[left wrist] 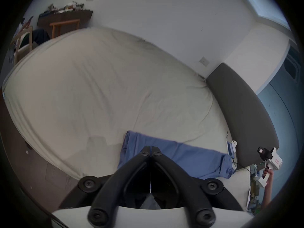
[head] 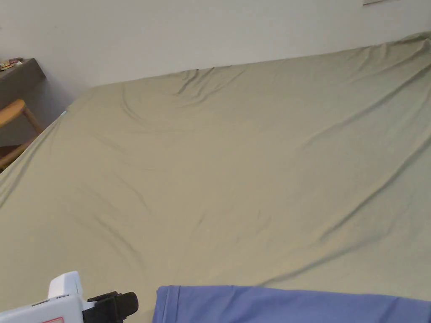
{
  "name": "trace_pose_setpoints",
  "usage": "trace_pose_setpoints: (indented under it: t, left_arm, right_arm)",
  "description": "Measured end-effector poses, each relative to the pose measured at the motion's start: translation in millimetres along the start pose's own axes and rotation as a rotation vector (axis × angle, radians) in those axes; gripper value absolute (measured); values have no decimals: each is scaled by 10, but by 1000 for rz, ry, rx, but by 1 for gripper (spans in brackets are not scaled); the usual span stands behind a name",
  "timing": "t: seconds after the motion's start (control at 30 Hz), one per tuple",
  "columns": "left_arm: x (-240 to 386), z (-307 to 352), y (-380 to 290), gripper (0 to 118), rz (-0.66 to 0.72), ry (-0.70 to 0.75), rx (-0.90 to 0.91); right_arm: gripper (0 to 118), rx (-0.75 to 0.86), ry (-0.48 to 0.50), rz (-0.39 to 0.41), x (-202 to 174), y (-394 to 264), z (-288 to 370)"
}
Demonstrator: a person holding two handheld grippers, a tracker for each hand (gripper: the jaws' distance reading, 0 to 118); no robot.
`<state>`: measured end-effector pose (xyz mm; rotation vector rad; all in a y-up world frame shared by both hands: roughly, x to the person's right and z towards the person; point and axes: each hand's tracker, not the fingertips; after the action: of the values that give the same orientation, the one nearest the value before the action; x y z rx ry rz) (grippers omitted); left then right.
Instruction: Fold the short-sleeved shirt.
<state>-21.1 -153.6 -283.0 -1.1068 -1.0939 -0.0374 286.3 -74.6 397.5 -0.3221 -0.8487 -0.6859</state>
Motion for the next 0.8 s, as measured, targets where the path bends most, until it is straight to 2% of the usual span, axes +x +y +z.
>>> trace_pose_setpoints:
  t: [0.1, 0.13, 0.17, 0.2, 0.23, 0.27, 0.3, 0.37, 0.4, 0.5, 0.6, 0.67, 0.73, 0.8]
  left_arm:
    - [-307, -288, 129, 0, 57, -60, -132]
    - [-397, -395, 176, 0, 71, -96, -199]
    - [-469, -485, 205, 0, 81, -108, -230]
    - [-552, -578, 238, 8, 85, -140, -274]
    - [-724, -682, 267, 36, 114, -169, -299]
    - [-799, -740, 286, 83, 148, -175, -287]
    - [-894, -800, 292, 118, 132, -169, -279]
    - [-954, -934, 230, 113, 152, -182, -328]
    - [-1006, -945, 255, 114, 201, -265, -310]
    - [-1151, -1146, 133, 118, 196, -215, -363]
    - [-1127, -1233, 107, 118, 176, -367, -317]
    - [-1036, -1306, 102, 118, 235, -403, -335]
    - [-935, -1527, 25, 112, 321, -517, -420]
    - [-480, -1552, -70, 111, 268, -507, -445]
  right_arm:
    - [0, -34, -42, 73, 109, -14, -54]
    - [0, -35, -83, 124, -163, -51, -116]
    - [0, -40, -83, 115, -165, -53, -156]
    - [0, -49, -80, 107, -164, -62, -195]
    - [0, -50, -83, 102, -177, -79, -243]
    - [0, -53, -88, 107, -242, -51, -252]
    - [0, -64, -92, 114, -269, -60, -300]
    - [0, -75, -103, 131, -333, -87, -386]
    - [0, -92, -102, 137, -397, -49, -406]
    - [0, -111, -96, 146, -487, -94, -524]
    - [0, -130, -89, 135, -453, -82, -580]
    - [0, -140, -78, 126, -429, -77, -596]
    - [0, -151, -76, 125, -451, -100, -646]
    - [0, -161, -82, 127, -433, -97, -663]
